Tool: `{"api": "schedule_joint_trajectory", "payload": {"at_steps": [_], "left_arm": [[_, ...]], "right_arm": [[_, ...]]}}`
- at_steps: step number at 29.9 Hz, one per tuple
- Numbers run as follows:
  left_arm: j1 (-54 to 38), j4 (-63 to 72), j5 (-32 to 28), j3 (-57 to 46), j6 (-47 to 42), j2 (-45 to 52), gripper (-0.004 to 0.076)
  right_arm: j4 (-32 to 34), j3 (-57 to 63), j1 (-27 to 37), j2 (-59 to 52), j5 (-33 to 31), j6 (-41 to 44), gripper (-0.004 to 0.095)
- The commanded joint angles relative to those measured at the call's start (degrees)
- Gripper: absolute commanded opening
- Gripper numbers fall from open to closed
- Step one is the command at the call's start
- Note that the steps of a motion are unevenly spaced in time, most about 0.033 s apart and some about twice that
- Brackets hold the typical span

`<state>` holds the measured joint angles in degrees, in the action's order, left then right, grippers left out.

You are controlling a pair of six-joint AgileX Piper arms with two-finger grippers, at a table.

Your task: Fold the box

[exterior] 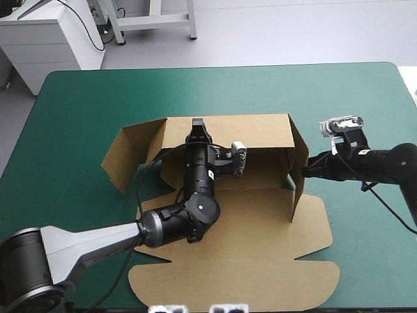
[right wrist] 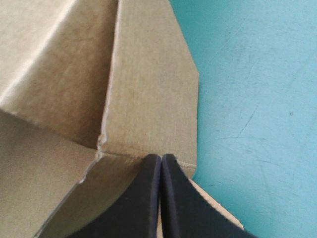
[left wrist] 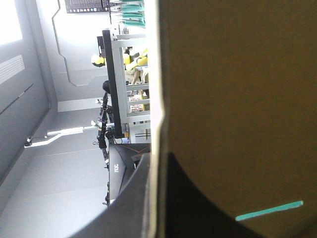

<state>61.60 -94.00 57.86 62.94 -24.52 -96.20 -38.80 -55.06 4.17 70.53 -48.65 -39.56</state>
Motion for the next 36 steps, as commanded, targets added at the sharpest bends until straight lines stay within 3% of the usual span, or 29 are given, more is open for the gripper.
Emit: {"api": "schedule_joint_trajectory", "payload": {"at_steps": [1, 7, 10, 13, 15, 17, 22, 27, 30, 36], "left_arm": [[0.2, -3.3, 2.2, 1.3, -0.4, 3.0, -0.0008], [0.2, -3.3, 2.2, 1.3, -0.5, 3.0, -0.0008], [0.2, -3.3, 2.2, 1.3, -0.6, 3.0, -0.0008], [0.2, -3.3, 2.2, 1.3, -0.6, 3.0, -0.0008], [0.2, -3.3, 2.2, 1.3, -0.6, 3.0, -0.0008], [0.2, -3.3, 2.2, 1.3, -0.6, 3.0, -0.0008], [0.2, -3.3, 2.2, 1.3, -0.6, 3.0, -0.0008], [0.2, -3.3, 2.2, 1.3, -0.6, 3.0, -0.0008], [0.2, -3.3, 2.2, 1.3, -0.6, 3.0, -0.0008], [0.2, -3.3, 2.2, 1.3, -0.6, 3.0, -0.0008]], "right_arm": [[-6.7, 0.8, 0.2, -2.0, 1.9, -6.9, -0.0018], [-8.9, 1.3, 0.2, -1.9, -2.3, -15.0, 0.0038], [-8.8, 0.6, 0.2, -1.0, -4.2, -17.1, 0.0237], [-7.5, -1.0, 0.2, 0.7, -5.1, -17.1, 0.0585], [-6.2, -1.9, 0.2, 1.7, -5.2, -17.1, 0.0753], [-4.7, -2.6, 0.2, 2.4, -5.2, -17.6, 0.0855], [-6.1, -2.6, 0.2, 5.1, -5.8, -18.8, 0.0855], [-16.8, -0.3, 0.2, 5.6, -5.3, -23.7, 0.0855], [-23.1, 3.9, 0.1, 2.4, -0.1, -27.8, 0.0855], [-25.4, 12.4, -2.8, -3.8, 12.7, -30.6, 0.0855]]}}
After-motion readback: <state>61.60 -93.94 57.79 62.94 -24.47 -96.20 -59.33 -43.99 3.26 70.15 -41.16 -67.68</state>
